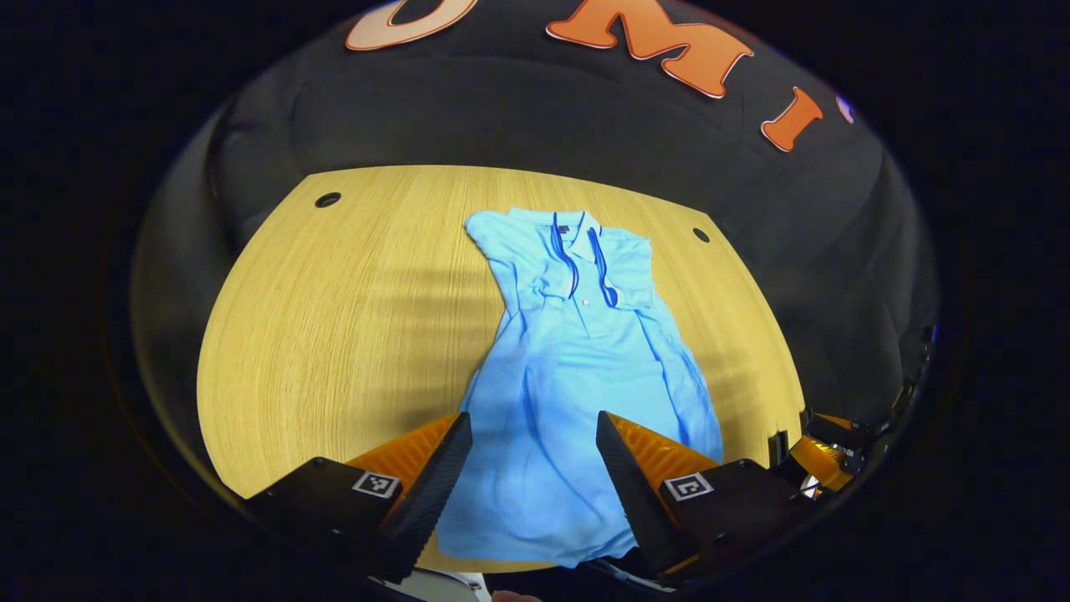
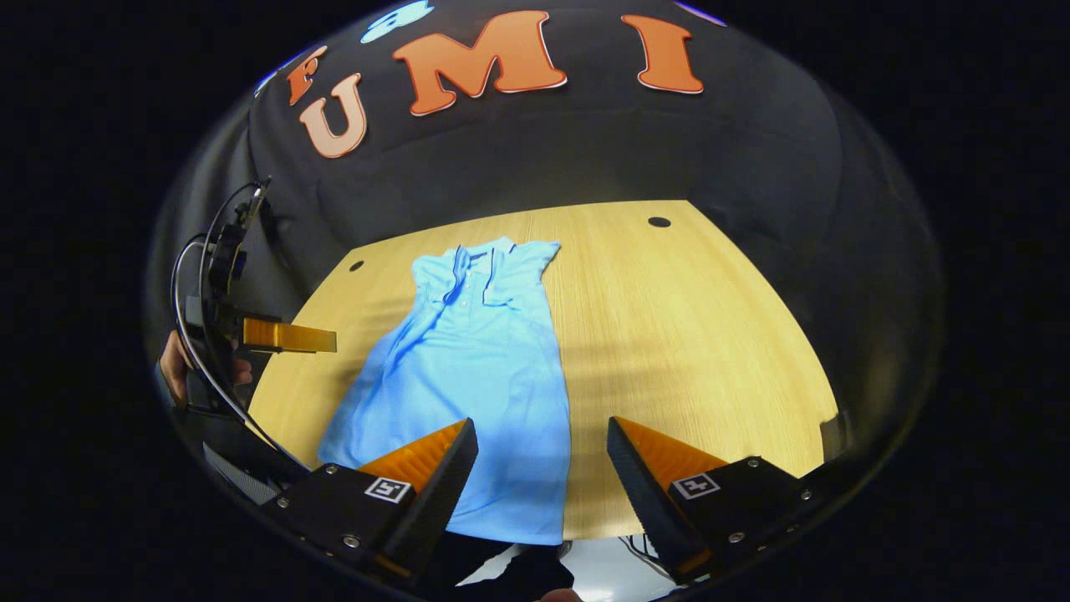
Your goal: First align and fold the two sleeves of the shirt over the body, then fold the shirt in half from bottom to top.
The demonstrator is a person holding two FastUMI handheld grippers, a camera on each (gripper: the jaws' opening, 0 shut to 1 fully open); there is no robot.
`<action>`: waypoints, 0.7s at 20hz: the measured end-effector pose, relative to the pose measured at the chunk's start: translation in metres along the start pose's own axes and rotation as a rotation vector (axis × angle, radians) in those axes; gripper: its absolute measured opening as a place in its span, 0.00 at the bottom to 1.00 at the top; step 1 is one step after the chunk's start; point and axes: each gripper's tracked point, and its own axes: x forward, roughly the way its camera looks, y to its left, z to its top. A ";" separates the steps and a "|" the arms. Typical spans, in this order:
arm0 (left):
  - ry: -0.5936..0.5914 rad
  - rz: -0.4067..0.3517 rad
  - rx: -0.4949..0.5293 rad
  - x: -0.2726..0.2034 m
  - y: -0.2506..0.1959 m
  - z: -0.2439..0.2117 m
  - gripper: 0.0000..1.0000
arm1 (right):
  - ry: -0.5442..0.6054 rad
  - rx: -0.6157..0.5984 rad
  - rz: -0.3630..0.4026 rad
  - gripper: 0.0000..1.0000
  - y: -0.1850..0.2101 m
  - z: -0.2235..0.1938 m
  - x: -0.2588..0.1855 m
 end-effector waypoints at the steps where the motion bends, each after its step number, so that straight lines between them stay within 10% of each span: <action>1: 0.000 0.004 0.008 -0.005 0.001 -0.012 0.99 | 0.015 -0.007 0.007 0.98 0.002 -0.009 0.001; 14: 0.022 0.053 0.065 -0.006 0.029 -0.136 0.99 | 0.127 -0.090 -0.015 0.98 0.007 -0.098 0.012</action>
